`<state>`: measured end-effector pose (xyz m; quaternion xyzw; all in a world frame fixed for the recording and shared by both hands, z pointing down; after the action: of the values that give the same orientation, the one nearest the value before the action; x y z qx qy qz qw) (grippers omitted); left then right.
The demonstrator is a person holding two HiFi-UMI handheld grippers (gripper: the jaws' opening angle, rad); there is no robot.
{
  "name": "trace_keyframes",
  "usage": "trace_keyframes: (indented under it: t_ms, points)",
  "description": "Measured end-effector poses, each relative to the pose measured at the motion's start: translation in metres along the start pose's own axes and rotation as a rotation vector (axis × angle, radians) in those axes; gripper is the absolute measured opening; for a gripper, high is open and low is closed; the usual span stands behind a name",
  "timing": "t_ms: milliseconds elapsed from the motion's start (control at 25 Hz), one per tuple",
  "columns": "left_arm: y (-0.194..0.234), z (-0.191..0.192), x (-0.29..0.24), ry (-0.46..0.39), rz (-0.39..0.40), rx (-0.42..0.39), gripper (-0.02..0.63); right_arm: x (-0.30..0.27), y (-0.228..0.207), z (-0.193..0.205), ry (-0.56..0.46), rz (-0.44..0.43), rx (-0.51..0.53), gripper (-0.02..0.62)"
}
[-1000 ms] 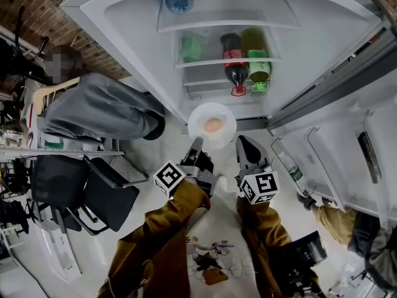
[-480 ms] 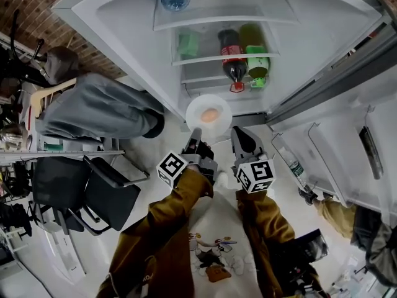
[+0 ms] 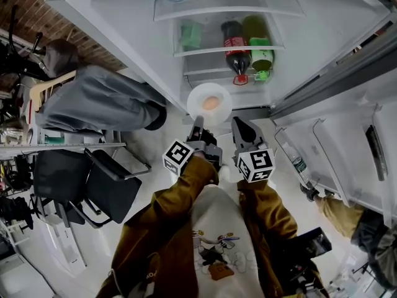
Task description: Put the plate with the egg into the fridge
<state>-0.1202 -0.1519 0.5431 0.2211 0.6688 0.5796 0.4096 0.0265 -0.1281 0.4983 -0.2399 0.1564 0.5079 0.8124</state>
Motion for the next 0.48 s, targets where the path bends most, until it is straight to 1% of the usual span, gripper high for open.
trace_keyframes:
  t_ms: [240,480]
  points:
    - [0.006,0.000,-0.004,-0.011,0.002,0.004,0.018,-0.009,0.000,0.000,-0.004,-0.023,0.012,0.006]
    - [0.013,-0.002,-0.009,-0.023,-0.007,0.013,0.018,-0.017,-0.005,-0.001,0.003,-0.023,0.015,0.006]
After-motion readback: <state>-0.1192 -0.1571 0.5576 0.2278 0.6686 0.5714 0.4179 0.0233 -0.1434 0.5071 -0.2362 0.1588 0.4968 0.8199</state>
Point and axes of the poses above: the fingertips, and each gripper's own axes: x backward along the fingers, y to its left, z out of its underside, the point moved 3 cm from there along x, backward along the fingers, and after that the axes turned 14 degrees about y, right-handed, at the moved point
